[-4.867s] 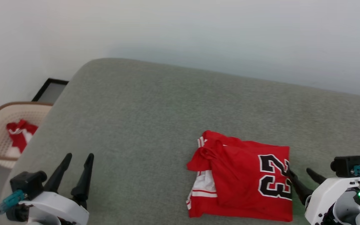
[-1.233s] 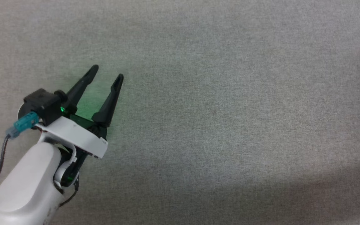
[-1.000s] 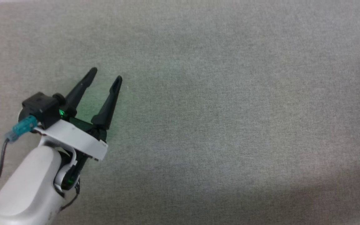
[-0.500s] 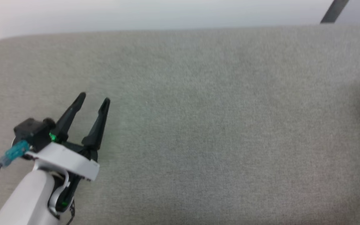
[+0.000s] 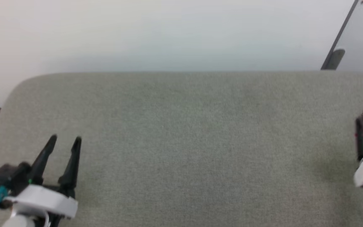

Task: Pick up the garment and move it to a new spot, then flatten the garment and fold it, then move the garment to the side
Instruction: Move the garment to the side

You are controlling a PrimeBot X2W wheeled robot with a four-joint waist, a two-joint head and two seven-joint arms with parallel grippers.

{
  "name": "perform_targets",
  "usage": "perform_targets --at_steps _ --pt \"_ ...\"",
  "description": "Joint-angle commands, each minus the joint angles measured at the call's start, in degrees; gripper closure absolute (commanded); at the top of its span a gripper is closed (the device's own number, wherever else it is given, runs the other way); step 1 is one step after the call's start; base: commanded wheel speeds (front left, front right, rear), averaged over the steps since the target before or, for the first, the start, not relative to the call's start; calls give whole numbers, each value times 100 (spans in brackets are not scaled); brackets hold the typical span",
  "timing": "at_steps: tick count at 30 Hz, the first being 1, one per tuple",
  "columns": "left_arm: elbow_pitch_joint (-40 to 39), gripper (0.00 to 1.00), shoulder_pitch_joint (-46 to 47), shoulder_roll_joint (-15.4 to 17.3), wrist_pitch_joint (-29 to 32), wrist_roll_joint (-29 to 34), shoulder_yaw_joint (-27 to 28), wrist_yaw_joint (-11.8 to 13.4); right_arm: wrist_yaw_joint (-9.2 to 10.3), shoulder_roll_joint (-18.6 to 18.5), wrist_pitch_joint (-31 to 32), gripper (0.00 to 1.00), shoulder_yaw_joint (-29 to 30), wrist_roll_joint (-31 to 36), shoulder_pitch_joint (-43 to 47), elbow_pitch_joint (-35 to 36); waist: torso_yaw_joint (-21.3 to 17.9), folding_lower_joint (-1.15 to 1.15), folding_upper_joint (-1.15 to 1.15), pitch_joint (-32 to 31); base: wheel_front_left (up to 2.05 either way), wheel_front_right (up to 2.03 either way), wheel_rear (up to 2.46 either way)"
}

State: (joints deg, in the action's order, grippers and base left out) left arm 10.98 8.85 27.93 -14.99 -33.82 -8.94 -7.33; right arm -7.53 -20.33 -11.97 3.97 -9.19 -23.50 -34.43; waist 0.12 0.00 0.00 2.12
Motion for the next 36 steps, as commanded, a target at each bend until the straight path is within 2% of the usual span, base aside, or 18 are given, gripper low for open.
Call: perform_targets --at_steps 1,9,18,26,36 --pt "-15 0 -149 -31 -14 92 98 -21 10 70 -64 0 -34 -32 150 97 112 0 0 -254 0 0 0" --pt "-167 0 -646 -230 -14 452 690 -21 10 491 -223 0 -60 119 797 653 146 0 0 -383 0 0 0" --pt "-494 0 -1186 -420 -14 720 988 -17 10 1089 -303 0 208 399 1583 1491 200 0 0 -449 0 0 0" --pt "-656 0 -1489 -536 -15 705 1139 -17 10 1309 -315 0 304 511 2095 1961 216 0 0 -441 0 0 0" --pt "-728 0 -1493 -517 -15 627 1097 -18 10 1442 -321 0 238 575 2280 2091 200 0 0 -440 0 0 0"
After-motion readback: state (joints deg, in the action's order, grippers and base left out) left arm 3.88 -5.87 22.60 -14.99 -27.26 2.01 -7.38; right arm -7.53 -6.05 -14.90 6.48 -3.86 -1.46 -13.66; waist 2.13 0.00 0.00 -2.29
